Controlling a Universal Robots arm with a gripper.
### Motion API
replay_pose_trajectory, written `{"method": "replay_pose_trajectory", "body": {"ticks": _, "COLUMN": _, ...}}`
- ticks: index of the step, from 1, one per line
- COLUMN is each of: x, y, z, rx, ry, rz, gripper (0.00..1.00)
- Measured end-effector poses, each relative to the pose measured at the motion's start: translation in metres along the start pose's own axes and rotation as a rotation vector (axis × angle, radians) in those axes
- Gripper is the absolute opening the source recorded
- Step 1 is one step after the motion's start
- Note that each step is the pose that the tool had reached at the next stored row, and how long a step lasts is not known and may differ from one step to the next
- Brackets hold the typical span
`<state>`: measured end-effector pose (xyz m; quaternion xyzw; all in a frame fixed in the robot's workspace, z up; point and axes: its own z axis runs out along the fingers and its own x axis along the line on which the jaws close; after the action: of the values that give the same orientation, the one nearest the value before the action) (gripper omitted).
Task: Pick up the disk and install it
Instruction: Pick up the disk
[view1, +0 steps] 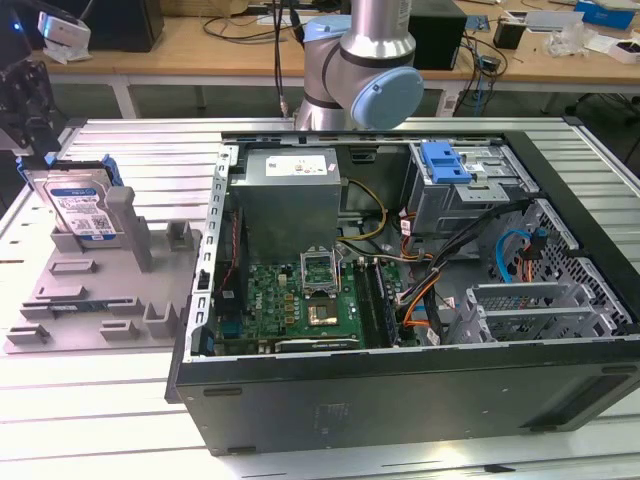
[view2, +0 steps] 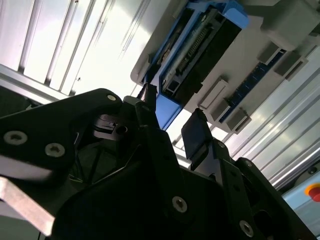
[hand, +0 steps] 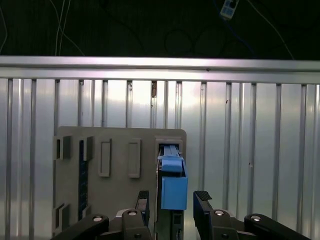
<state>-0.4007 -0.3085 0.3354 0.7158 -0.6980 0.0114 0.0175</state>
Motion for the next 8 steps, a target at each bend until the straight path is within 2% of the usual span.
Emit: {"method": "replay_pose_trajectory", "body": {"ticks": 8, "x": -0.0002, "y": 0.0, "z": 0.0053, "rx": -0.0001, "ry": 0.0, "rz": 0.0, "gripper": 0.48}}
